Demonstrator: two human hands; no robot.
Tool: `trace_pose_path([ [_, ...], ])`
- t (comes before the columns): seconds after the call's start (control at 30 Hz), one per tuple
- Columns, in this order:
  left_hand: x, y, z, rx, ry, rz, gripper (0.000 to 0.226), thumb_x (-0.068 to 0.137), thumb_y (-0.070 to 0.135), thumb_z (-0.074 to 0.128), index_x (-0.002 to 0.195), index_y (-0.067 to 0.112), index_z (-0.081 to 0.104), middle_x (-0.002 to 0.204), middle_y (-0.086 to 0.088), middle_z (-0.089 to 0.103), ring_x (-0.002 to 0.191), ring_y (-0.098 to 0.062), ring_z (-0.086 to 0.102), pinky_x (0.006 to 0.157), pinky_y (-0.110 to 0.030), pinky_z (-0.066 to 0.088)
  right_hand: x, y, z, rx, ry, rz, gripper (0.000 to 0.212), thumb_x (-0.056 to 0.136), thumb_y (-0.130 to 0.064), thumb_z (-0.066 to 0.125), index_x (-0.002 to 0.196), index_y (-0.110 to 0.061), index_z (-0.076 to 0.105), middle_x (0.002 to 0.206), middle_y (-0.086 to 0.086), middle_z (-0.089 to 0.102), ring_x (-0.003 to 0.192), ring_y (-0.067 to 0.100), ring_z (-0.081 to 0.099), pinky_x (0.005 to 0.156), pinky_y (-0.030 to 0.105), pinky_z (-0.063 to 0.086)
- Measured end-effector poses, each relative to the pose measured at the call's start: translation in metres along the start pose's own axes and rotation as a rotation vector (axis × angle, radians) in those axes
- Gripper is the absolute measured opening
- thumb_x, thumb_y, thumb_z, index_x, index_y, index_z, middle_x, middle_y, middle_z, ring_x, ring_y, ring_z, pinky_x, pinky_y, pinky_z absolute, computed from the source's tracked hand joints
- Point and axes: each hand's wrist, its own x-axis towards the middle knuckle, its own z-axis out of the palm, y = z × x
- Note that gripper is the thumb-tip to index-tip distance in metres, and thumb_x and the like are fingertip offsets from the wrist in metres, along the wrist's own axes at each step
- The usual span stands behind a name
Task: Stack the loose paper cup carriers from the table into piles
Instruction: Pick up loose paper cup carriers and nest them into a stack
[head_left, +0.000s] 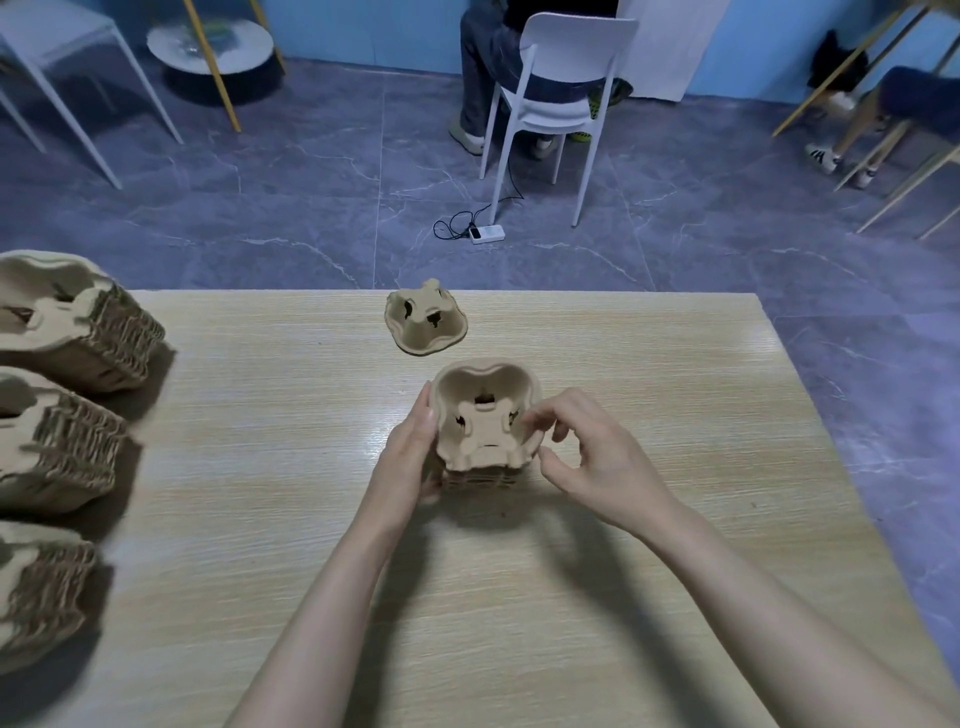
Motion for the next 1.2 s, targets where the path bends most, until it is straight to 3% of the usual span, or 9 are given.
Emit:
trace_pose_path([
  [0.13, 0.009, -0.01, -0.003, -0.027, 0.054, -0.004, 0.045, 0.099, 0.034, 0.05, 0.138, 0.05, 0.037, 0.08, 0.038, 0.061, 0.078, 0.0, 0.055, 0.077, -0.035, 0.042, -0.001, -0.001, 0.001, 0.006, 0.031, 0.124, 0.042, 0.075, -0.044, 0.044, 0.113, -0.033, 0.057, 0.098, -0.014, 0.05, 0.089, 0.008, 0.054, 0.07, 0.028, 0.046],
  [0.27, 0.012, -0.015, -0.005, -0.012, 0.064, 0.012, 0.051, 0.099, 0.026, 0.055, 0.141, 0.048, 0.037, 0.116, 0.026, 0.057, 0.089, 0.009, 0.062, 0.073, -0.022, 0.051, 0.0, 0.004, 0.005, 0.007, 0.021, 0.281, 0.049, 0.086, -0.056, 0.053, 0.131, -0.036, 0.051, 0.117, -0.015, 0.049, 0.094, 0.005, 0.056, 0.079, 0.033, 0.05],
  [0.43, 0.012, -0.019, -0.007, -0.017, 0.07, 0.005, 0.049, 0.095, 0.034, 0.062, 0.13, 0.063, 0.042, 0.138, 0.012, 0.051, 0.121, -0.01, 0.057, 0.104, -0.045, 0.048, 0.004, 0.005, 0.019, 0.316, -0.128, 0.458, 0.058, 0.091, -0.043, 0.063, 0.144, -0.042, 0.039, 0.127, -0.009, 0.061, 0.105, 0.011, 0.062, 0.1, 0.044, 0.047],
  [0.6, 0.004, -0.021, -0.02, -0.029, 0.158, 0.029, 0.051, 0.096, 0.025, 0.061, 0.128, 0.062, 0.045, 0.14, 0.007, 0.052, 0.123, -0.012, 0.056, 0.106, -0.049, 0.046, 0.012, -0.006, 0.036, 0.403, -0.12, 0.442, 0.051, 0.092, -0.03, 0.064, 0.131, -0.053, 0.039, 0.11, -0.012, 0.067, 0.096, 0.009, 0.067, 0.096, 0.045, 0.051],
  [0.8, -0.012, -0.021, -0.055, -0.073, 0.272, 0.021, 0.052, 0.08, 0.048, 0.065, 0.126, 0.066, 0.048, 0.135, 0.011, 0.056, 0.116, -0.013, 0.061, 0.094, -0.052, 0.054, 0.033, -0.023, 0.062, 0.442, -0.222, 0.396, 0.066, 0.076, -0.051, 0.065, 0.139, -0.048, 0.043, 0.117, -0.01, 0.068, 0.098, 0.013, 0.068, 0.093, 0.047, 0.053],
  [0.93, -0.017, -0.022, -0.071, -0.185, 0.34, 0.026, 0.037, 0.092, 0.043, 0.06, 0.12, 0.066, 0.053, 0.133, 0.02, 0.054, 0.119, -0.008, 0.058, 0.086, -0.04, 0.055, 0.049, -0.033, 0.071, 0.403, -0.29, 0.35, 0.048, 0.085, -0.044, 0.068, 0.129, -0.05, 0.049, 0.112, -0.007, 0.069, 0.094, 0.009, 0.068, 0.089, 0.038, 0.055],
  [1.07, -0.019, -0.021, -0.077, -0.231, 0.358, 0.028, 0.039, 0.097, 0.032, 0.054, 0.129, 0.054, 0.05, 0.128, 0.021, 0.056, 0.107, 0.0, 0.062, 0.069, -0.023, 0.056, 0.085, -0.038, 0.055, 0.302, -0.354, 0.282, 0.019, 0.092, -0.037, 0.063, 0.11, -0.039, 0.064, 0.093, -0.009, 0.071, 0.082, 0.007, 0.063, 0.071, 0.023, 0.047],
  [1.13, -0.019, -0.021, -0.077, -0.202, 0.34, 0.033, 0.039, 0.097, 0.032, 0.055, 0.128, 0.055, 0.049, 0.128, 0.019, 0.056, 0.11, -0.002, 0.061, 0.067, -0.021, 0.056, 0.115, -0.034, 0.048, 0.178, -0.289, 0.232, 0.024, 0.092, -0.035, 0.064, 0.116, -0.031, 0.067, 0.103, -0.006, 0.068, 0.081, 0.01, 0.057, 0.071, 0.023, 0.043],
  [1.2, -0.019, -0.019, -0.076, -0.188, 0.32, 0.039, 0.037, 0.098, 0.031, 0.053, 0.124, 0.057, 0.048, 0.124, 0.022, 0.055, 0.112, -0.004, 0.06, 0.067, -0.019, 0.056, 0.147, -0.029, 0.044, 0.046, -0.216, 0.167, 0.039, 0.091, -0.026, 0.067, 0.13, -0.028, 0.061, 0.116, 0.003, 0.063, 0.087, 0.015, 0.054, 0.083, 0.028, 0.043],
])
